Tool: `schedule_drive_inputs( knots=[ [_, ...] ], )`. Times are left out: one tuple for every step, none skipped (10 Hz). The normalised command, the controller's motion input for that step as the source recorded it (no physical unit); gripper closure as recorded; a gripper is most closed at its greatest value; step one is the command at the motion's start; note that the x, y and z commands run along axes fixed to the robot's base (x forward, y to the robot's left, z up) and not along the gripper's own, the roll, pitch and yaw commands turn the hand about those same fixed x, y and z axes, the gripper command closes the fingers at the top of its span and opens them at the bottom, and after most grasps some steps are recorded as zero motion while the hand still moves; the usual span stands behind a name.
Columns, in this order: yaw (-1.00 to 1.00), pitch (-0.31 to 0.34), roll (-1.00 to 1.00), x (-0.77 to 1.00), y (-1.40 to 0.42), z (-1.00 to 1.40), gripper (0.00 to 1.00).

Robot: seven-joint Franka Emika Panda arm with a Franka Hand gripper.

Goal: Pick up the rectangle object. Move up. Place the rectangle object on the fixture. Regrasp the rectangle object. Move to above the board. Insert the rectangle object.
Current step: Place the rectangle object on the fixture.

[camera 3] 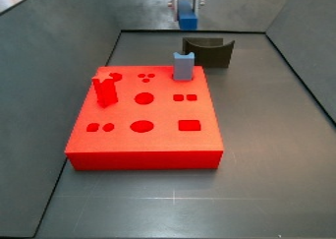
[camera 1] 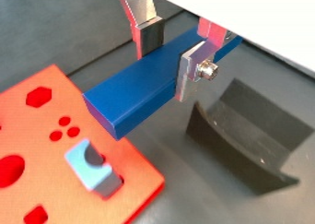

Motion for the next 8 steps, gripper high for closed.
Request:
schedule_drive_inputs(
  knots=[
    [-0.11,-0.041,-1.00,0.94,1.00,0.51,1.00],
    [-0.11,-0.030,-1.00,0.85,1.00,0.50,1.00],
    [-0.12,-0.004,-1.00,0.79,0.99,0.41,1.00],
    [-0.12,0.007,-1.00,0.61,0.76,0.19,1.00],
    [-0.12,0.016,-1.00,0.51,0.58,0.09,1.00],
    [-0.12,0.024,-1.00,0.45,0.46,0.06,1.00],
    [-0.12,0.042,-1.00,0.33,0.22,0.04,1.00],
    [-0.12,0.049,-1.00,0.24,0.08,0.02,1.00]
  ],
)
